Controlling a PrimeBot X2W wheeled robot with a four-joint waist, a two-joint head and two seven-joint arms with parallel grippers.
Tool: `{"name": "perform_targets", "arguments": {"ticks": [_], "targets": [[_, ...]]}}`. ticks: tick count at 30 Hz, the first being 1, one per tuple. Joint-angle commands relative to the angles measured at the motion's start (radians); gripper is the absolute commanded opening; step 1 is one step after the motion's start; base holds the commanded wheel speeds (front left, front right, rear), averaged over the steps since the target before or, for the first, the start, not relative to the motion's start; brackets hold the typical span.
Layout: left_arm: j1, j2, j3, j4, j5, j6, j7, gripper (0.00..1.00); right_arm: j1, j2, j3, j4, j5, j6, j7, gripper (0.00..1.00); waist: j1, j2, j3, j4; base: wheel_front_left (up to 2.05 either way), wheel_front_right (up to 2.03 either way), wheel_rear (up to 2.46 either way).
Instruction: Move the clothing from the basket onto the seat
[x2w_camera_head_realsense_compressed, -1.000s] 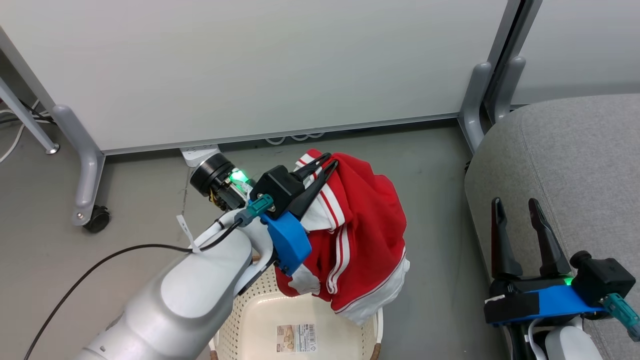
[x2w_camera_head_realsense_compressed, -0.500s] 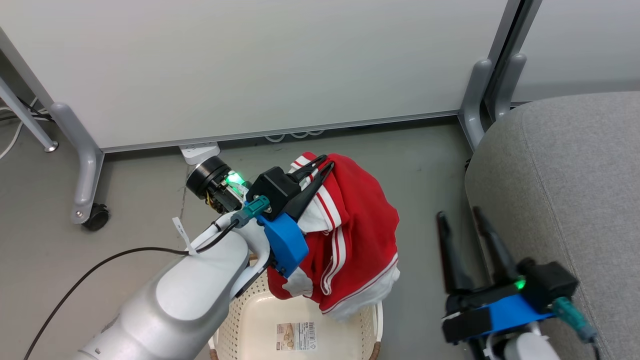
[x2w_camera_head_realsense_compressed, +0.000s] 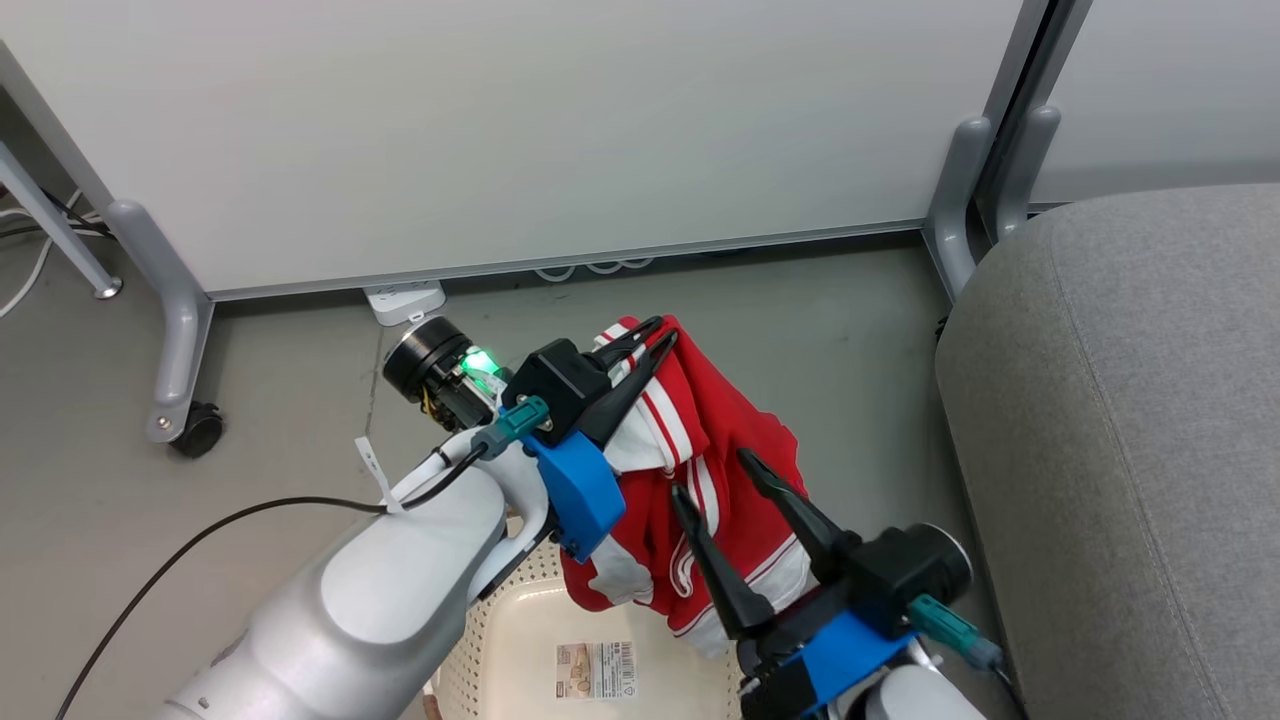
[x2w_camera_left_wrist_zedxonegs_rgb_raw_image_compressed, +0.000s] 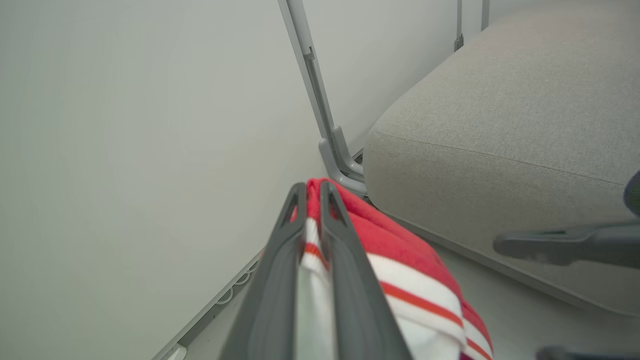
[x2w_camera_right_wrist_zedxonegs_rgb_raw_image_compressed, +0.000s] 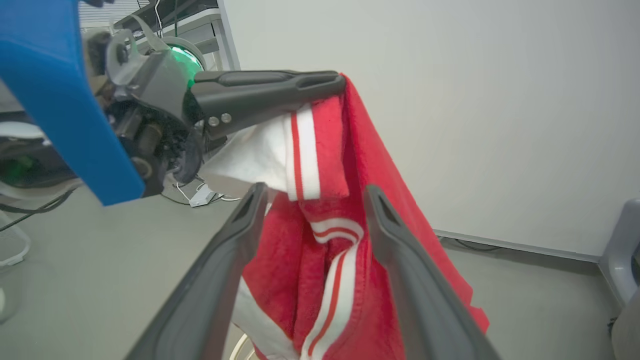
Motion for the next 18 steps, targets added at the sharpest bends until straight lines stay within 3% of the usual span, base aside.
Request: {"name": "perform_targets", "arguments": {"ticks": [1, 9, 18], "targets": [[-0.007, 0.000, 0.001, -0.001, -0.005, 0.006, -0.003, 0.00, -0.028, -0.002, 0.017, 0.020, -0.008, -0.001, 0.000, 1.00, -0.0001, 0.0000, 0.001, 0.002, 0.00, 0.00, 0.00], [-0.022, -0.013, -0.009, -0.006, -0.007, 0.005, -0.006, 0.00, -0.161, -0.003, 0.086, 0.200, -0.051, -0.001, 0.000, 1.00, -0.0001, 0.0000, 0.016, 0.015, 0.00, 0.00, 0.00], [-0.049, -0.030, -0.017, -0.008, -0.005, 0.004, -0.011, 0.00, -0.288, -0.002, 0.161, 0.311, 0.036, -0.001, 0.000, 1.00, -0.0001, 0.0000, 0.047, 0.030, 0.00, 0.00, 0.00]]}}
